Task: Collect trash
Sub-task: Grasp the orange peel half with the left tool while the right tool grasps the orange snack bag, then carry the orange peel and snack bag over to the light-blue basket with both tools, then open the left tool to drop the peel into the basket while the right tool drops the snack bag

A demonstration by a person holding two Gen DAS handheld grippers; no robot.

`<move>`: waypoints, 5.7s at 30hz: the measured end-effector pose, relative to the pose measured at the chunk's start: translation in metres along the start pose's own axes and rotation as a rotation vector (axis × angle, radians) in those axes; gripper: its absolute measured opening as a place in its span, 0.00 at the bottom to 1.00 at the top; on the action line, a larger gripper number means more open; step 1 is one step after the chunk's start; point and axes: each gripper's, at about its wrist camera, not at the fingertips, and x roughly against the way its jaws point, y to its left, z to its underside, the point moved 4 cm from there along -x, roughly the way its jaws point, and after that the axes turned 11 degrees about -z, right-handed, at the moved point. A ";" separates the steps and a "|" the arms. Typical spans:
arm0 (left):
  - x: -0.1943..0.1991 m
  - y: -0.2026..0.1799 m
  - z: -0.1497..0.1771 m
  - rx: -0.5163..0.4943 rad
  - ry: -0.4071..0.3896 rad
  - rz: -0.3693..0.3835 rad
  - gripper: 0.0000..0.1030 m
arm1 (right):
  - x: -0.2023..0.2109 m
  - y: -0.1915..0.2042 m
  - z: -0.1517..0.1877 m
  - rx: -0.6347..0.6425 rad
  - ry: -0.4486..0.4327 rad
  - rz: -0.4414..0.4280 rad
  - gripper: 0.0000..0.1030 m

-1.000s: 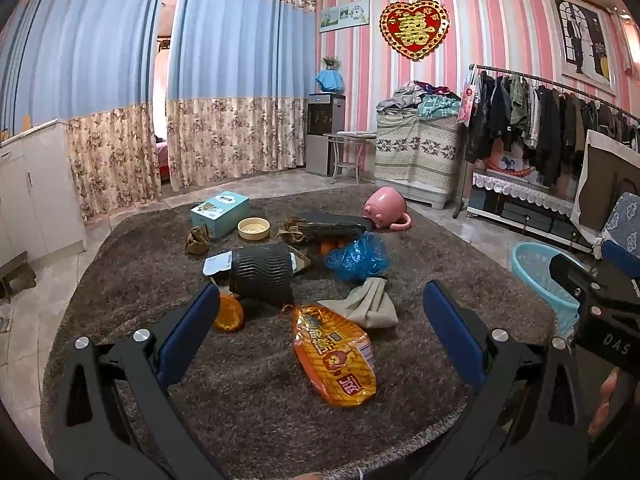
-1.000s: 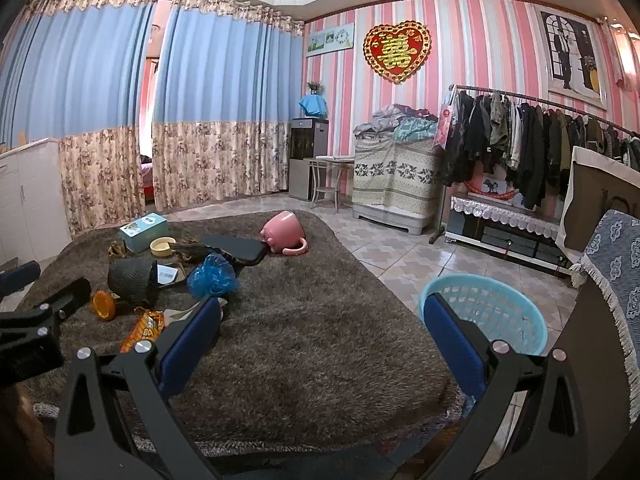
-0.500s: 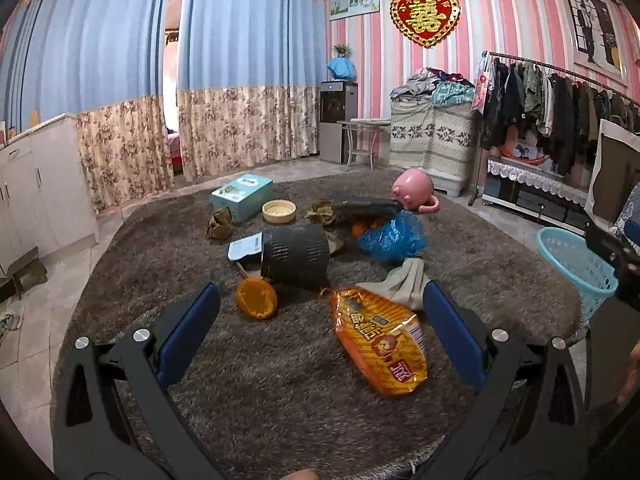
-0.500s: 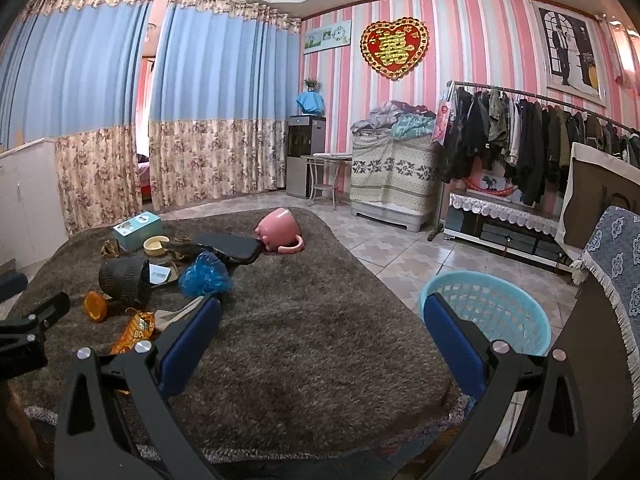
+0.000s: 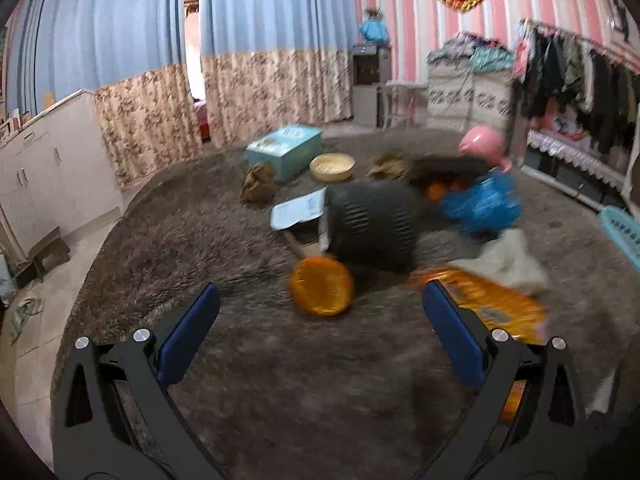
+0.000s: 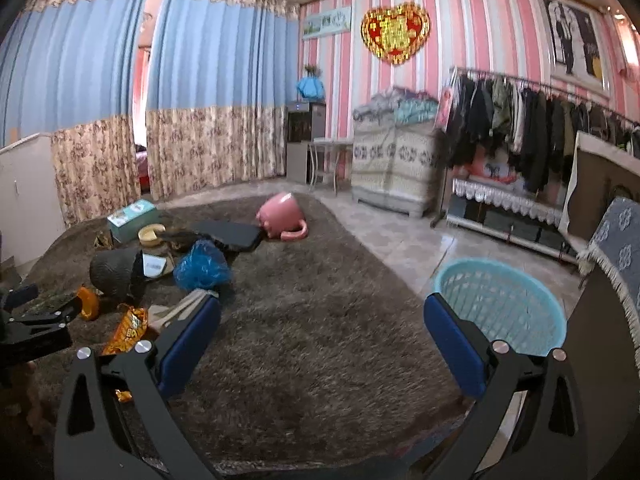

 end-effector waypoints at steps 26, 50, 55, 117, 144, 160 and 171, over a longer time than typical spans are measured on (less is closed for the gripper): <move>-0.033 0.012 0.006 -0.089 0.120 0.182 0.23 | -0.033 0.058 0.033 -0.035 0.156 -0.124 0.96; -0.042 0.016 0.005 -0.046 0.157 0.202 0.32 | -0.050 0.071 0.044 -0.031 0.205 -0.142 0.96; -0.022 0.037 0.016 -0.059 0.127 0.163 0.32 | -0.054 0.096 0.048 -0.022 0.238 -0.210 0.96; 0.108 -0.301 -0.112 -0.227 -0.188 0.573 0.32 | -0.016 -0.231 -0.060 -0.135 0.050 0.153 0.03; 0.076 -0.524 -0.058 -0.482 -0.049 0.749 0.43 | -0.042 -0.348 0.003 -0.308 0.126 0.286 0.03; 0.042 -0.433 -0.079 -0.387 -0.108 0.550 0.89 | -0.098 -0.309 0.007 -0.263 0.216 0.240 0.03; 0.033 -0.394 -0.077 -0.342 -0.086 0.501 0.90 | -0.122 -0.287 0.009 -0.260 0.288 0.231 0.32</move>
